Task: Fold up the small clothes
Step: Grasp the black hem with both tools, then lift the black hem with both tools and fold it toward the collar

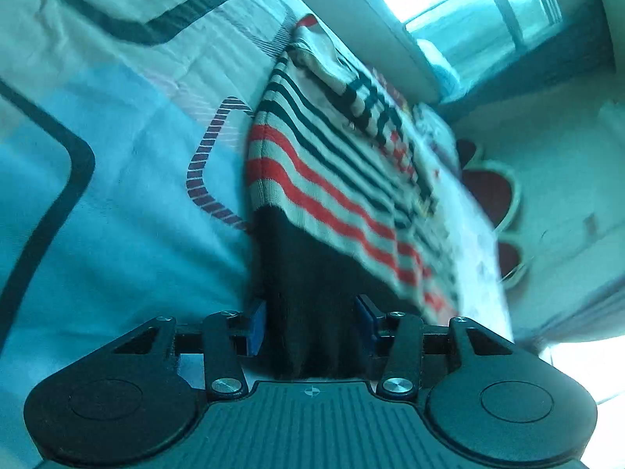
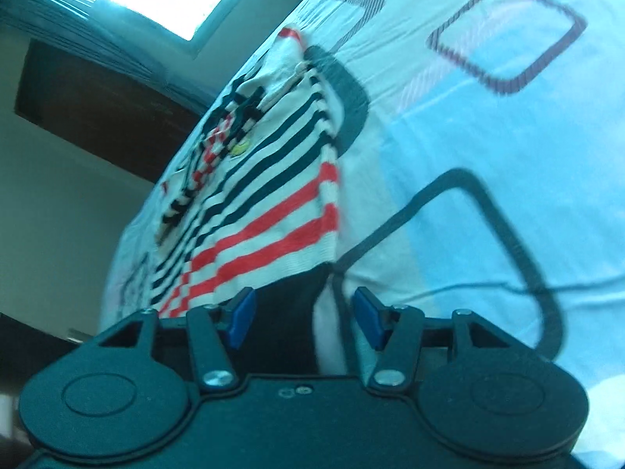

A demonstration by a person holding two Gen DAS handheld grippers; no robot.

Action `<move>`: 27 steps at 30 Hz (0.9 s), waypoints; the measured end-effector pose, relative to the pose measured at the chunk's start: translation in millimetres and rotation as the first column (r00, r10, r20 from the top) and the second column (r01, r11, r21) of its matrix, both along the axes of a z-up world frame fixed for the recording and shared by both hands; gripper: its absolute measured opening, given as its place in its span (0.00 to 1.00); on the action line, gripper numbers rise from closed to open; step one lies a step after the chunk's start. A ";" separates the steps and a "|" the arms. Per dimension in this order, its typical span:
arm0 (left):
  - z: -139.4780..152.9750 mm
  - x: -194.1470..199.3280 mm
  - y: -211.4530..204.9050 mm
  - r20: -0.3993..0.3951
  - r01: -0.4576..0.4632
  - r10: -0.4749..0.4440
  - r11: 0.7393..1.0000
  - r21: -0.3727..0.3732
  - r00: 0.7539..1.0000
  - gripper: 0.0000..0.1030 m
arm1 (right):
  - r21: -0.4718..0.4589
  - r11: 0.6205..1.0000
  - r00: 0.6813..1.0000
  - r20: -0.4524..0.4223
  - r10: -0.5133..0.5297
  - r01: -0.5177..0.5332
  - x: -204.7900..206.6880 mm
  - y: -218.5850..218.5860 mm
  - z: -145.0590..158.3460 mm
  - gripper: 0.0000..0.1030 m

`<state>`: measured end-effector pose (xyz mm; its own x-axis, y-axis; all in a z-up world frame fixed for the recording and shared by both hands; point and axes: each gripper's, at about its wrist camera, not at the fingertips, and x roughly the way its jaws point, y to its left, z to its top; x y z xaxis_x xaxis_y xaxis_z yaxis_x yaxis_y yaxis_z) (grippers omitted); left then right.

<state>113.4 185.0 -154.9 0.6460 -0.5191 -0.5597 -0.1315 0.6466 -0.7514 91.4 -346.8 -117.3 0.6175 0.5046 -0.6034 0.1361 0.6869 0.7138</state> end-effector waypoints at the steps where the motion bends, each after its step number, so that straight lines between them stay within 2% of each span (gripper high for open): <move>1: -5.0 3.5 3.0 0.003 -0.011 0.011 0.999 -0.040 1.000 0.46 | 0.009 1.000 1.000 -0.002 0.009 -0.009 1.7 2.3 -0.9 0.53; 3: -14.2 10.3 7.4 0.007 -0.031 0.032 0.994 -0.107 0.999 0.46 | 0.034 0.999 1.000 -0.003 0.020 -0.020 4.7 4.7 -2.8 0.52; 5: -17.2 15.9 6.2 0.018 -0.027 0.030 0.992 -0.126 0.999 0.46 | 0.060 0.998 0.999 -0.009 0.032 -0.031 7.1 7.4 -4.5 0.48; 8: -12.8 23.2 -2.0 0.029 0.009 -0.007 0.997 -0.081 1.000 0.46 | 0.070 0.995 0.998 -0.016 0.067 -0.066 5.7 12.9 -7.1 0.44; 11: -7.2 21.2 -9.1 0.029 0.038 -0.037 0.999 -0.034 0.999 0.46 | 0.067 0.996 0.998 -0.020 0.059 -0.058 0.4 13.9 -7.3 0.39; 13: -7.2 24.7 -8.7 0.021 0.034 -0.034 0.999 -0.016 0.999 0.34 | 0.065 0.997 0.999 -0.030 0.045 -0.043 2.9 14.6 -8.2 0.34; 14: -7.6 26.7 -6.6 0.006 0.025 -0.025 1.000 0.006 1.000 0.17 | 0.049 0.998 0.998 -0.037 0.041 -0.039 6.0 16.3 -8.1 0.22; 15: -9.0 27.8 -4.9 -0.011 0.015 -0.015 0.999 0.030 1.000 0.06 | 0.014 0.999 0.998 -0.044 0.042 -0.042 9.4 19.4 -6.6 0.12; 16: -9.8 28.2 -4.6 -0.006 0.010 -0.009 0.999 0.031 1.000 0.06 | -0.037 0.998 0.998 -0.044 0.039 -0.041 11.7 22.9 -4.2 0.06; 18: -4.6 24.4 -4.7 0.023 -0.009 0.008 0.998 0.059 1.000 0.06 | -0.064 0.997 0.999 -0.008 0.037 -0.037 11.7 24.9 3.0 0.06; 21: 12.5 8.4 0.5 0.110 -0.042 0.037 0.998 0.046 0.993 0.05 | -0.076 0.996 0.994 0.091 0.060 -0.053 3.1 25.1 27.5 0.06; 23: 18.9 0.2 5.7 0.129 -0.050 0.043 0.997 0.051 0.991 0.05 | -0.100 0.992 0.987 0.136 0.086 -0.072 -3.7 24.8 41.4 0.06; 25: 15.7 -3.6 10.3 0.120 -0.050 0.042 0.996 0.067 0.992 0.05 | -0.134 0.989 0.986 0.141 0.090 -0.071 -7.5 22.9 43.6 0.06; 27: 1.5 -3.5 14.1 0.081 -0.061 0.056 0.996 0.058 0.995 0.05 | -0.143 0.988 0.993 0.097 0.066 -0.052 -7.1 16.7 28.7 0.05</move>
<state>109.9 199.1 -153.3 0.7177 -0.4461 -0.5347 -0.1122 0.6838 -0.7210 84.4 -330.1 -88.6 0.6506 0.4569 -0.6066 0.0242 0.7859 0.6179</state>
